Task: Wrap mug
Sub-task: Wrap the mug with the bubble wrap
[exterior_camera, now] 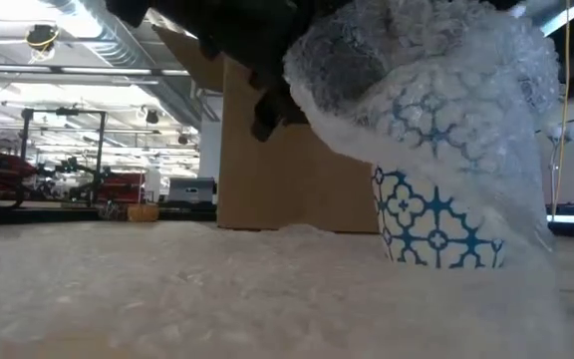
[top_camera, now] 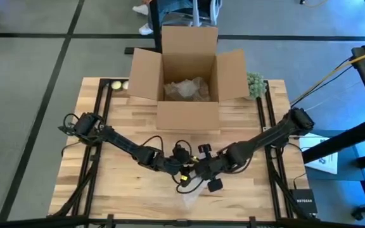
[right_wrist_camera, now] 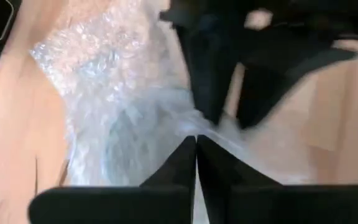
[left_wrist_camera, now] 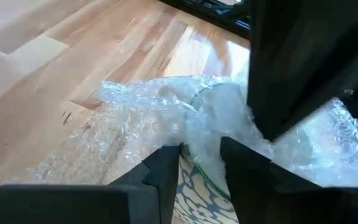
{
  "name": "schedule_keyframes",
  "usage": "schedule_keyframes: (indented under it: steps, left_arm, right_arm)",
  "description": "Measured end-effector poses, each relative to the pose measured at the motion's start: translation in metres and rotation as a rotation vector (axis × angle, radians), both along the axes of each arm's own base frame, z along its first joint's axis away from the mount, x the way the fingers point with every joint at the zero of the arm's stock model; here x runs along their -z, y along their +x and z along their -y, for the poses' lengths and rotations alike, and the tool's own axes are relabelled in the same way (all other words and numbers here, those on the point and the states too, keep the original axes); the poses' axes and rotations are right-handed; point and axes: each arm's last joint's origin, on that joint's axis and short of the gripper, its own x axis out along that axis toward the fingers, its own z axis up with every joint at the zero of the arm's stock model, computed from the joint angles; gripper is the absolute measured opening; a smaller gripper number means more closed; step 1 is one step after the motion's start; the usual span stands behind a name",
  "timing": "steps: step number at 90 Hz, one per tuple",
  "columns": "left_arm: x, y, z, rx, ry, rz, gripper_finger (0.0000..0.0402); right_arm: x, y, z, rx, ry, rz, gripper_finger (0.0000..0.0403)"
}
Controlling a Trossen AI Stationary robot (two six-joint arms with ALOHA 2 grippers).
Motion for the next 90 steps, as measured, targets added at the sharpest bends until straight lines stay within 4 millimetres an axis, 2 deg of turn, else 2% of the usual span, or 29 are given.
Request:
schedule_keyframes:
  steps: [8,18,29,39,65,90]
  left_arm:
    - [0.0,0.0,0.0,0.001,0.001,0.0,0.0104]
    - [0.0,0.0,0.0,0.002,-0.002,0.005,0.0104]
    - [-0.001,0.0,0.0,0.006,0.002,0.009,0.0104]
    - [-0.001,0.0,0.001,0.012,-0.002,0.011,0.0104]
    - [-0.004,0.002,0.001,0.005,-0.007,0.045,0.0104]
    - [-0.004,0.002,0.002,0.019,0.005,0.045,0.0104]
  right_arm:
    - [-0.008,-0.006,0.006,0.045,-0.086,0.026,0.0001]
    - [0.002,-0.004,0.014,0.088,-0.153,0.039,0.0001]
    - [0.022,0.002,0.013,0.054,-0.08,0.039,0.0001]
    - [0.031,-0.003,0.0,-0.005,-0.015,0.033,0.0001]
    - [0.071,-0.001,-0.004,0.007,0.025,-0.003,0.0]
    - [0.076,0.003,-0.009,-0.029,0.085,-0.005,0.0001]
